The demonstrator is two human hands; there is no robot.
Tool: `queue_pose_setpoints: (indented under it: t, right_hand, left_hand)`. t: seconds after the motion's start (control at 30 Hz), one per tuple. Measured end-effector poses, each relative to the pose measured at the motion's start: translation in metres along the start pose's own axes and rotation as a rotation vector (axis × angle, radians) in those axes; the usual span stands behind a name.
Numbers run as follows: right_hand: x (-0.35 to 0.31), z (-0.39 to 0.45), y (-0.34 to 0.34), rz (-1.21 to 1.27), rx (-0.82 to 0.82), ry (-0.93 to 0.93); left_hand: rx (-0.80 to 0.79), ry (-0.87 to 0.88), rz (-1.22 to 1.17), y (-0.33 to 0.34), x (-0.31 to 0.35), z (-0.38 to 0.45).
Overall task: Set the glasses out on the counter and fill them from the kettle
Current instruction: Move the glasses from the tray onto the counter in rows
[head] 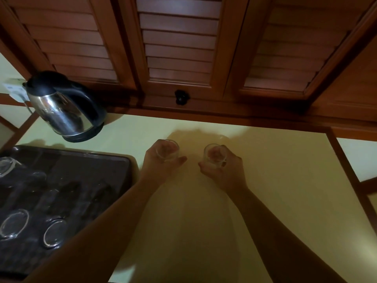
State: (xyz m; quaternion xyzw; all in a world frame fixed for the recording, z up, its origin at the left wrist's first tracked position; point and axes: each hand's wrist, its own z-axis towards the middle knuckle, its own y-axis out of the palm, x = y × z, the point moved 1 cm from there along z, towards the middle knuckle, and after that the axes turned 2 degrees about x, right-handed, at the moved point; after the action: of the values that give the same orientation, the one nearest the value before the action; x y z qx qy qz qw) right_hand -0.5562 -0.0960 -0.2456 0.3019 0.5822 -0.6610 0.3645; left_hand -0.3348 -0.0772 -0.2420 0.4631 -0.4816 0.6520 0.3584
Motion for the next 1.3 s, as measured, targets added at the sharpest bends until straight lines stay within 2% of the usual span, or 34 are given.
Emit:
queue_pose_setpoints:
  t: [0.33, 0.47, 0.63, 0.77, 0.93, 1.03, 1.17, 1.3]
  right_hand:
    - [0.007, -0.004, 0.003, -0.026, 0.015, 0.022]
    - [0.003, -0.007, -0.001, -0.003, -0.004, 0.041]
    - [-0.002, -0.013, -0.025, 0.097, -0.025, -0.008]
    - [-0.019, -0.022, -0.047, 0.038, 0.022, -0.137]
    - [-0.083, -0.024, -0.052, 0.055, 0.165, -0.338]
    - [-0.126, -0.022, -0.032, 0.115, 0.182, -0.377]
    - [-0.175, -0.021, 0.011, 0.092, 0.089, -0.443]
    - [-0.221, -0.027, 0.069, 0.068, -0.079, -0.546]
  left_hand:
    - [-0.042, 0.047, 0.051, 0.004, -0.009, 0.008]
    - [-0.044, -0.095, -0.029, 0.000, -0.007, 0.004]
    - [-0.034, -0.272, 0.045, -0.006, 0.011, -0.009]
    - [-0.058, -0.472, 0.017, -0.024, 0.045, -0.022]
    - [-0.144, -0.392, 0.098, -0.073, 0.105, -0.028]
    - [-0.210, -0.337, 0.161, -0.115, 0.136, -0.033]
    - [-0.335, -0.256, 0.465, -0.189, 0.158, -0.029]
    - [-0.293, -0.171, 0.663, -0.279, 0.156, -0.012]
